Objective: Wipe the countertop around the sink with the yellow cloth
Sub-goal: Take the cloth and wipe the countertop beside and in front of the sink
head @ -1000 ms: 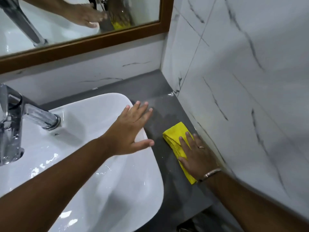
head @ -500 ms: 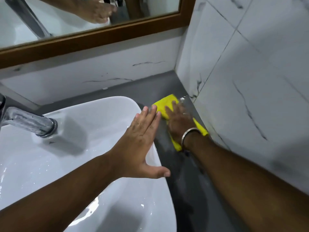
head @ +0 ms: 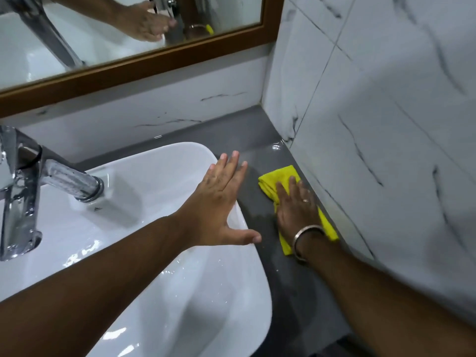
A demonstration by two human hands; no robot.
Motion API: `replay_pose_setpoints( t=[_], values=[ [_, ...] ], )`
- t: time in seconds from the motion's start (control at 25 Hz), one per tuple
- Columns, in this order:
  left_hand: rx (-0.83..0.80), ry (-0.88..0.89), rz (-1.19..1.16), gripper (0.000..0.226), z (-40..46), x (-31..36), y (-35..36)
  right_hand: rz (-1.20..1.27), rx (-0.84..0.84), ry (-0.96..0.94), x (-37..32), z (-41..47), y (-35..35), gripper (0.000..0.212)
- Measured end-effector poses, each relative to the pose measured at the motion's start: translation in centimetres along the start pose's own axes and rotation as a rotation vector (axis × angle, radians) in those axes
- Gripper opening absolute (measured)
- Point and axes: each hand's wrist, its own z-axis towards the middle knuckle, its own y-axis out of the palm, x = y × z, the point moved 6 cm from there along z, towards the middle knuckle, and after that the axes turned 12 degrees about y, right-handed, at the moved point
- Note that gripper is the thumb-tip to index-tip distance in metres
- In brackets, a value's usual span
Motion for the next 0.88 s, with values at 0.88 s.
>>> replay_pose_setpoints(
  t=[0.88],
  values=[
    [-0.232,0.466,0.253,0.122,-3.2,8.5,2.5,-0.085,0.058,-0.276,4.8,-3.6,0.2,0.058]
  ],
)
